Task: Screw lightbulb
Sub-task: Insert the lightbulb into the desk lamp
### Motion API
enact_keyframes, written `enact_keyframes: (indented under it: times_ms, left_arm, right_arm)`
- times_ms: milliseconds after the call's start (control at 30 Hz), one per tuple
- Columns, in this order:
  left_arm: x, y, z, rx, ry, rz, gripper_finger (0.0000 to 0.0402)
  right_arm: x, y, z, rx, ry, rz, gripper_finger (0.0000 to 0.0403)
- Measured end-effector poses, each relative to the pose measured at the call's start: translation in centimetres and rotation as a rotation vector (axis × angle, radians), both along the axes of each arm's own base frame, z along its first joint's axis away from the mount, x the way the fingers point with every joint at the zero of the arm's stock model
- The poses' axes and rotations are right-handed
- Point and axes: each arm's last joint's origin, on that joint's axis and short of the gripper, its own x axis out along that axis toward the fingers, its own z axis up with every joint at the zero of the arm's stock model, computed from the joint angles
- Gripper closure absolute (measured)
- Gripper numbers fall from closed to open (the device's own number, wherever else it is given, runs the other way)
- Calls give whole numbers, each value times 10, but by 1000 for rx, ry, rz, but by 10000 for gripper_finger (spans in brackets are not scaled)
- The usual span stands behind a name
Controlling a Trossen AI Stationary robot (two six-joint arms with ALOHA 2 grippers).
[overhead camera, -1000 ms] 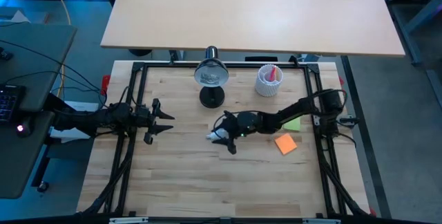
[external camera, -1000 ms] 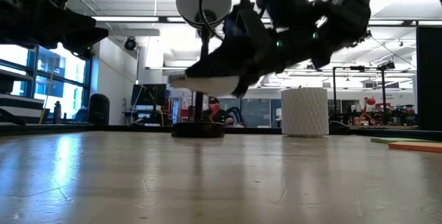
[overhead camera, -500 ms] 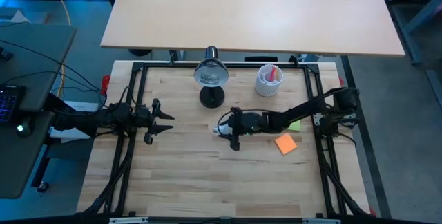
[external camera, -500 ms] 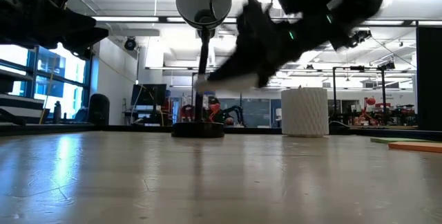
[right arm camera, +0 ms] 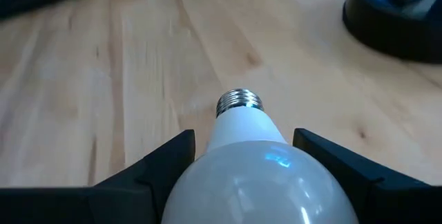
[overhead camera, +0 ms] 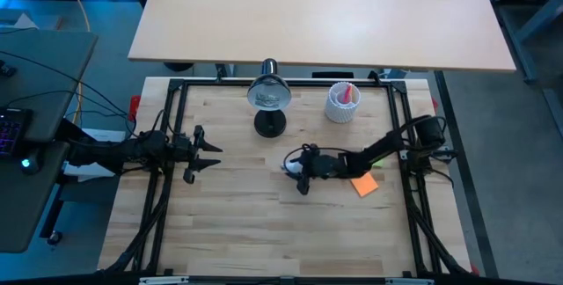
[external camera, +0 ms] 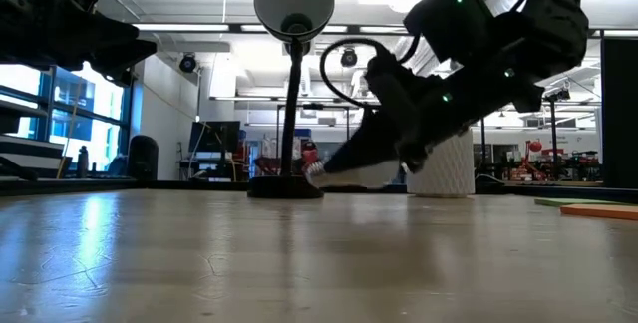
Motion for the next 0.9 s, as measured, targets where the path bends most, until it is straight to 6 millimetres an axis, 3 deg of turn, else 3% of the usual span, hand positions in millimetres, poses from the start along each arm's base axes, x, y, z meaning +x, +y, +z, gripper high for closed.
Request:
enact_keyframes:
  times_ms: [233,667,900]
  left_arm:
    - [0,0,0,0,0,0,241]
    - [0,0,0,0,0,0,241]
    - [0,0,0,0,0,0,241]
  right_arm:
    - [-6,-1,-8,-64,116,32,165]
    - [-8,-2,-13,-141,187,126,118]
    - [-9,2,-13,-135,195,129,115]
